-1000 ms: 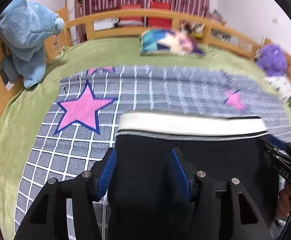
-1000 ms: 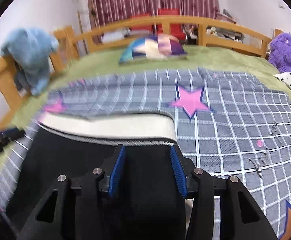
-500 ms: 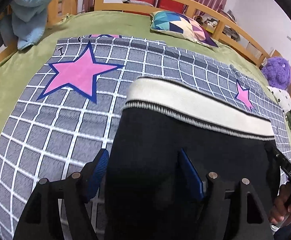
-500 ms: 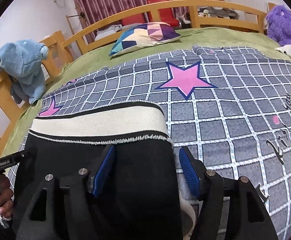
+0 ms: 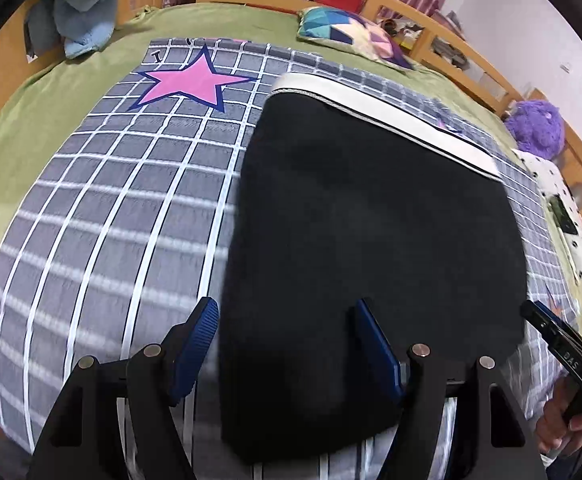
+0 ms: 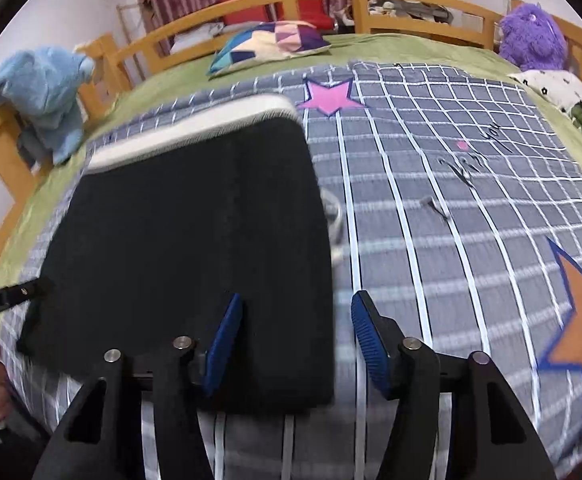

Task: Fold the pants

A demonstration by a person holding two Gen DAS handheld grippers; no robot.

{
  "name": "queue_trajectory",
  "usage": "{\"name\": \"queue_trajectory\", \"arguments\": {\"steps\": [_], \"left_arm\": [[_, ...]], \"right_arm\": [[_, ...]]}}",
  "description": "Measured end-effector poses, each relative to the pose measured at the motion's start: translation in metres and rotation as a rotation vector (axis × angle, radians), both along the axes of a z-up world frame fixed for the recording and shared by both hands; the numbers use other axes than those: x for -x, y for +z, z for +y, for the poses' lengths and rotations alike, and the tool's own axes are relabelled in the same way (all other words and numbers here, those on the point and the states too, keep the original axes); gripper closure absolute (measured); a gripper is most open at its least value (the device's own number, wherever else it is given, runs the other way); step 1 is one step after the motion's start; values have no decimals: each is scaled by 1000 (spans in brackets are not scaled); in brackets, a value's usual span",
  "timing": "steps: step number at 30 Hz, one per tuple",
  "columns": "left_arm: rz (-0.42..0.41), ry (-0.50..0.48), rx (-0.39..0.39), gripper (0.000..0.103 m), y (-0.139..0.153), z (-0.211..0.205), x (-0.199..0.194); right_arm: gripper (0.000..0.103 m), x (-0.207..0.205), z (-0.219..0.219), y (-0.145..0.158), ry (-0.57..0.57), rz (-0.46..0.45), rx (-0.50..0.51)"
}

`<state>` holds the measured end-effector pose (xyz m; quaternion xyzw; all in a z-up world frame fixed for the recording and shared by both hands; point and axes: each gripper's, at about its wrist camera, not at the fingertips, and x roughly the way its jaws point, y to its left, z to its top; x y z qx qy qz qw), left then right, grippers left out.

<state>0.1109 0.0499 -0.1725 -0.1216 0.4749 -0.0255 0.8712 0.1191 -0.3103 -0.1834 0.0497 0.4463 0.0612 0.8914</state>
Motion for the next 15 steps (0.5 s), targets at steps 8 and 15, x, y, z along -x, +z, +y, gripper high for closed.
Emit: {"name": "queue_trajectory", "arguments": {"steps": [8, 15], "left_arm": [[-199, 2, -20, 33, 69, -6, 79], [-360, 51, -119, 19, 127, -9, 143]], "right_arm": [[42, 78, -1, 69, -53, -150, 12], [26, 132, 4, 127, -81, -238, 20]]}}
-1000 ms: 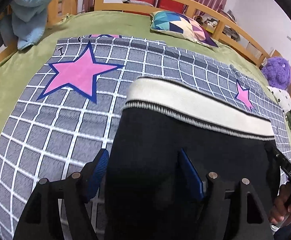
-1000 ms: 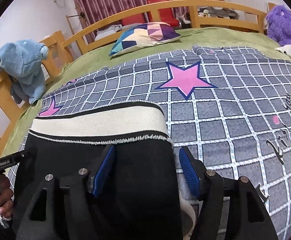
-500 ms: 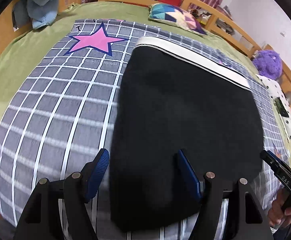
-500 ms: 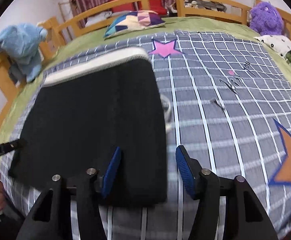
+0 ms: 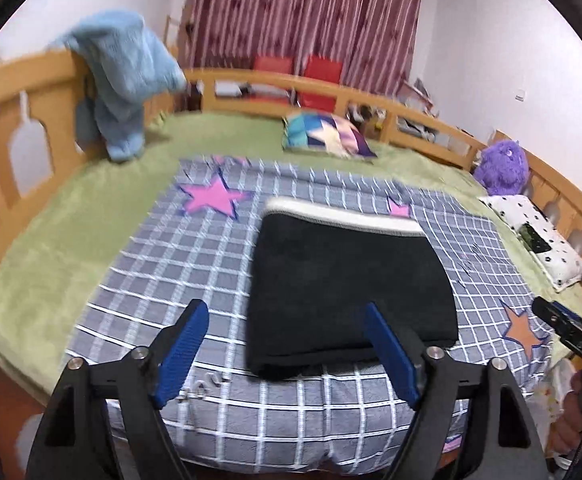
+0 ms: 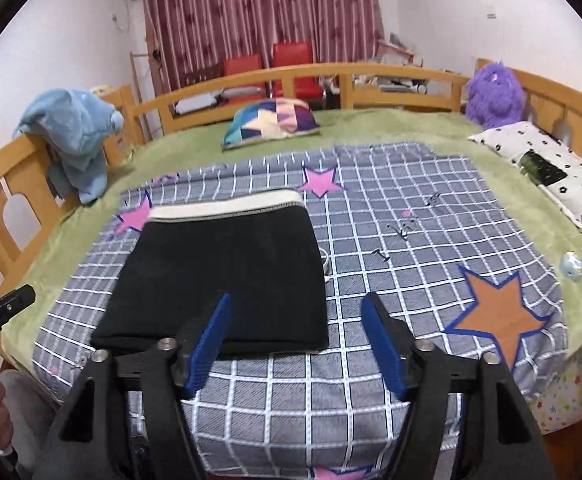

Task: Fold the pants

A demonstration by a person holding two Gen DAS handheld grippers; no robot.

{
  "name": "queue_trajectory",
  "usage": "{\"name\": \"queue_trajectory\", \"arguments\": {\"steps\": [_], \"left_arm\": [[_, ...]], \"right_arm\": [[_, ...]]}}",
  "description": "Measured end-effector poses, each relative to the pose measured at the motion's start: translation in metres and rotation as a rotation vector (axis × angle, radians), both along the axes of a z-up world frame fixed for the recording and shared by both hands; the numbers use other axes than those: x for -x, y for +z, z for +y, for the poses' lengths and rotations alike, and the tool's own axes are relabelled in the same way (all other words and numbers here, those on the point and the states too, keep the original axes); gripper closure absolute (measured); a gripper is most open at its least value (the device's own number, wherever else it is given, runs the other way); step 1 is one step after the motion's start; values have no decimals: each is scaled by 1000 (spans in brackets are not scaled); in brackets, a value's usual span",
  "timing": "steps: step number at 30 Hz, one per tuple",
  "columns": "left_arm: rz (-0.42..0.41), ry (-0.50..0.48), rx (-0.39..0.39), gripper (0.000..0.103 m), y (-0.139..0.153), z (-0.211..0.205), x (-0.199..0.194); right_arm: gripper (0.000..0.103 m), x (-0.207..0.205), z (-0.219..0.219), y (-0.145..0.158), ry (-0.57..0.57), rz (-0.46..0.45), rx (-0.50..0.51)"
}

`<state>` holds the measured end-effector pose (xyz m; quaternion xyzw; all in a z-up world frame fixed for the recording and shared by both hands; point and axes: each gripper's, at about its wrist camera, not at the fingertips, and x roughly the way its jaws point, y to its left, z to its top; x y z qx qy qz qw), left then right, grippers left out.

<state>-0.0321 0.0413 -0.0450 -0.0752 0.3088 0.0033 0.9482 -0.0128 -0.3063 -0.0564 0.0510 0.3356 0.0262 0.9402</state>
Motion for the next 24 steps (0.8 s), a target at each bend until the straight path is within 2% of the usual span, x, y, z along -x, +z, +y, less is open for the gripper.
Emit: {"name": "queue_trajectory", "arguments": {"steps": [1, 3, 6, 13, 24], "left_arm": [[-19, 15, -17, 17, 6, 0, 7], [-48, 31, -48, 13, 15, -1, 20], [-59, 38, -59, 13, 25, -1, 31], [-72, 38, -79, 12, 32, -8, 49], [-72, 33, -76, 12, 33, -15, 54]], "right_arm": [[18, 7, 0, 4, -3, -10, 3], [14, 16, 1, 11, -9, -36, 20], [10, 28, 2, 15, -13, -47, 33], [6, 47, 3, 19, -15, -59, 33], [6, 59, 4, 23, -15, -66, 28]]}}
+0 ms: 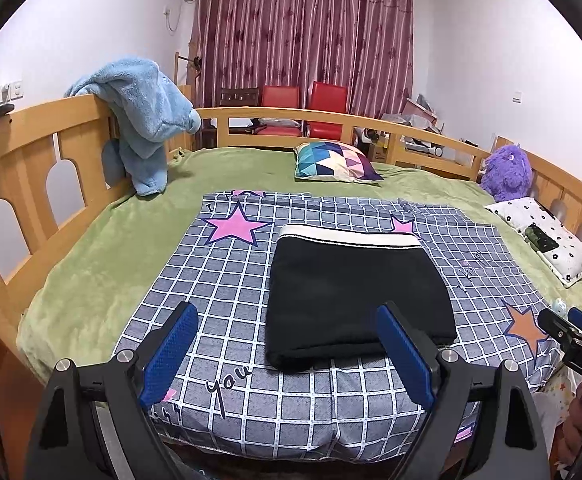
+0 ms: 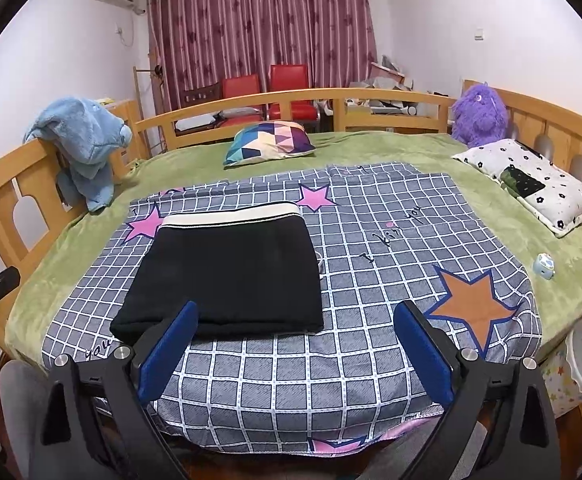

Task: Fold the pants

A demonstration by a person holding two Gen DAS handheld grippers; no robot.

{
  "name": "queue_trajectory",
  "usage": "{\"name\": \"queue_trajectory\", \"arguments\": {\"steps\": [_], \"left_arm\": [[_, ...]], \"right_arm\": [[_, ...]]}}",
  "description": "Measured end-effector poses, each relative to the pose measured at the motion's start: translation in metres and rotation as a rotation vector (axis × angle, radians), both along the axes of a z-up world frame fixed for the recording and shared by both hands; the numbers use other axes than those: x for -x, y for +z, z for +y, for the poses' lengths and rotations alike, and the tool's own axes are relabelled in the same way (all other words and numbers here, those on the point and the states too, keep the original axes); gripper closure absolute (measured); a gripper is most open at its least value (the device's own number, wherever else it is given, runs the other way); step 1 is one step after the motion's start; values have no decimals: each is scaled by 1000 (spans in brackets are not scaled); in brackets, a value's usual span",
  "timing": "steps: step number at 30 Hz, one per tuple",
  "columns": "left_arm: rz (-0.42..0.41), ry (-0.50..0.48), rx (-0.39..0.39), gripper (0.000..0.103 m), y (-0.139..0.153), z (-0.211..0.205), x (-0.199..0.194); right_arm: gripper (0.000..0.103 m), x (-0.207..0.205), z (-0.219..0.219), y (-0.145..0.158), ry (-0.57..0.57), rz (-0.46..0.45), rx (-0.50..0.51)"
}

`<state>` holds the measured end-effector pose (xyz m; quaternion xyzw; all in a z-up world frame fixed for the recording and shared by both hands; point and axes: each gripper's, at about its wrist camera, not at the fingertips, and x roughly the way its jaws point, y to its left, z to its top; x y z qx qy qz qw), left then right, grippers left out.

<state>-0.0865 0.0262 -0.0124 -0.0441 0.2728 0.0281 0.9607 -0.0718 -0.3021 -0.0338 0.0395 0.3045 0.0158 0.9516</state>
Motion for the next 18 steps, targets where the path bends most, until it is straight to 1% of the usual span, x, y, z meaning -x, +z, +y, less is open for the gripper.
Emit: {"name": "queue_trajectory", "arguments": {"steps": [18], "left_arm": [[4, 8, 8, 12, 2, 0, 1]], "right_arm": [[6, 3, 3, 4, -7, -2, -1]]}}
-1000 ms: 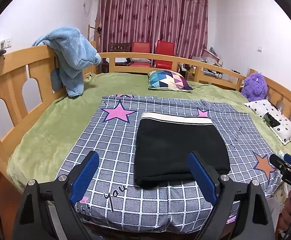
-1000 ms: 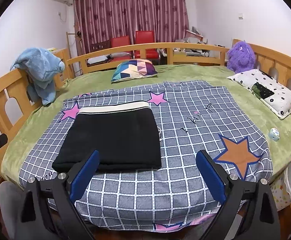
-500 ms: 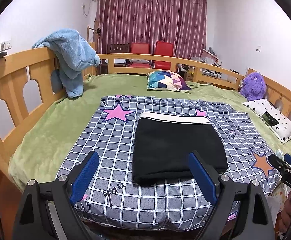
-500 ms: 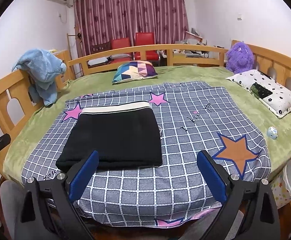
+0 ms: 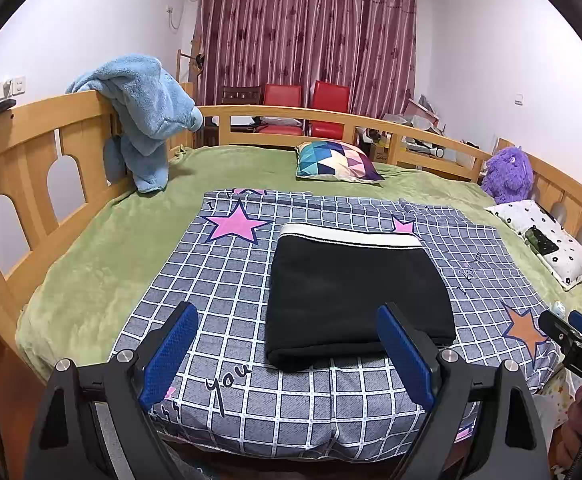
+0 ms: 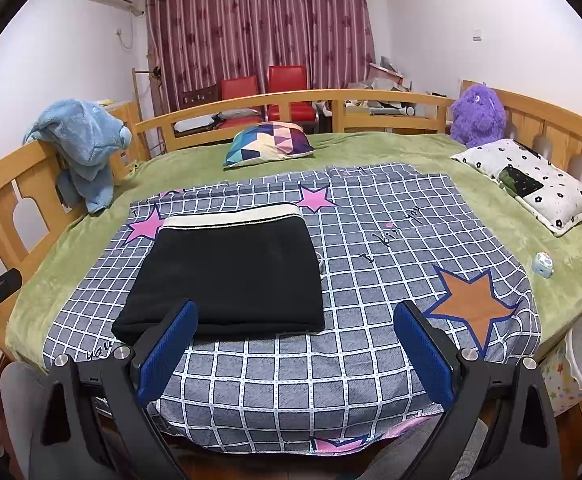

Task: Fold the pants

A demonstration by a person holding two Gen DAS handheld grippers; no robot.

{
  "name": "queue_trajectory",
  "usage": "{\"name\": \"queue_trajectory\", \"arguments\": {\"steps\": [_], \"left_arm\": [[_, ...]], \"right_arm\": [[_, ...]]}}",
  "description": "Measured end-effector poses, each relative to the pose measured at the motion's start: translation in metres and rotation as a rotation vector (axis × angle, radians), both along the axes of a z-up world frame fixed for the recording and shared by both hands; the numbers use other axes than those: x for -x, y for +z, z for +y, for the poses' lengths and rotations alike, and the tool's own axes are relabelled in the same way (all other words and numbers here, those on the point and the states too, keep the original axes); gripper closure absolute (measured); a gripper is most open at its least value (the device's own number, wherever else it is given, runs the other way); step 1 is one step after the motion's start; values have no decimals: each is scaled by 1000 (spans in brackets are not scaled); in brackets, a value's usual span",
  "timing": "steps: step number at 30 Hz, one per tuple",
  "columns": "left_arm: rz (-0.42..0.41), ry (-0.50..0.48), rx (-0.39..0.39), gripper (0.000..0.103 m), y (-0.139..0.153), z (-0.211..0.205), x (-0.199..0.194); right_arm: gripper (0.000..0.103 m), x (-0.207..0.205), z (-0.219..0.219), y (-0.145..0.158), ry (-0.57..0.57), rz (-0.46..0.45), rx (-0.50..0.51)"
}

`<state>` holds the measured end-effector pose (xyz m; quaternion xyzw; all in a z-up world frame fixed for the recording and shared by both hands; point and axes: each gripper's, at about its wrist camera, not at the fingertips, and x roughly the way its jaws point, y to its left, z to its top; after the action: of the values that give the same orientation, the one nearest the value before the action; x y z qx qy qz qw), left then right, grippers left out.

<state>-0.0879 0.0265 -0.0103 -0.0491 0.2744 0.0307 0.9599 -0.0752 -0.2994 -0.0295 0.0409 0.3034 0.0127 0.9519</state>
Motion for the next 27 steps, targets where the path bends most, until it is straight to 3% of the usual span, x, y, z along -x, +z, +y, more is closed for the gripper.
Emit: {"name": "queue_trajectory", "arguments": {"steps": [27], "left_arm": [[-5, 0, 2, 12, 1, 1, 0]], "right_arm": [[6, 1, 5, 3, 0, -8, -3]]}}
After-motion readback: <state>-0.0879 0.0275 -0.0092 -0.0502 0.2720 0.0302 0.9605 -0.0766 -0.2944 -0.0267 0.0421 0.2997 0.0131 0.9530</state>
